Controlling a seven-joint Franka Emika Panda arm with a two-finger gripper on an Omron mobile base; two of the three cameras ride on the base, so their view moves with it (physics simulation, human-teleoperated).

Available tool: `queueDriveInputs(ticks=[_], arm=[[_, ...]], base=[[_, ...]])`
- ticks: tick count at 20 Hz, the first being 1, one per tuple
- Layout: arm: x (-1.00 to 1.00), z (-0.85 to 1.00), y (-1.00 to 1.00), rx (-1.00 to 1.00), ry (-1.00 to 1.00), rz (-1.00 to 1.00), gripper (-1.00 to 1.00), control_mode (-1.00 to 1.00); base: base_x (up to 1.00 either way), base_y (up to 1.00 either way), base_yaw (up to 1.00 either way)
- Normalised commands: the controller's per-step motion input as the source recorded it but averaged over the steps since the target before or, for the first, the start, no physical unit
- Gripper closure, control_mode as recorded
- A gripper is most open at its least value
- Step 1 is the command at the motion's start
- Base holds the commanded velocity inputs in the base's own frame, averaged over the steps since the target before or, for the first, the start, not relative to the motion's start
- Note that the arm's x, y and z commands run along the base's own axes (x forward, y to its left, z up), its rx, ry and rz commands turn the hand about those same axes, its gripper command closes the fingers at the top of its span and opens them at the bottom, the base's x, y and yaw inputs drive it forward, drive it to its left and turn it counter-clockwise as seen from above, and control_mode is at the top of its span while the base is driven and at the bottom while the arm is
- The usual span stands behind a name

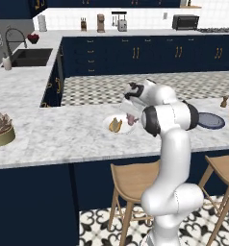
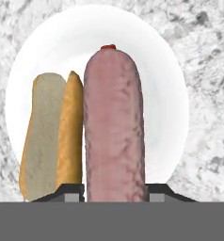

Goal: Place one bun and one sausage from the bowl on each plate.

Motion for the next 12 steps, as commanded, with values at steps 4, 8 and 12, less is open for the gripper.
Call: queueDriveInputs(ticks=[4,8,12], arm=[[0.20,-0.31,0.13,-0.01,0.00,0.01,1.00,-1.00],[0.00,-0.42,0.35,-0.04,0.00,0.00,1.00,-1.00],[0.00,-0.31,0.20,-0.01,0.00,0.00,1.00,-1.00]], base=[[0.00,0.00,0.00],[0.00,0.00,0.00],[0.00,0.00,0.00]])
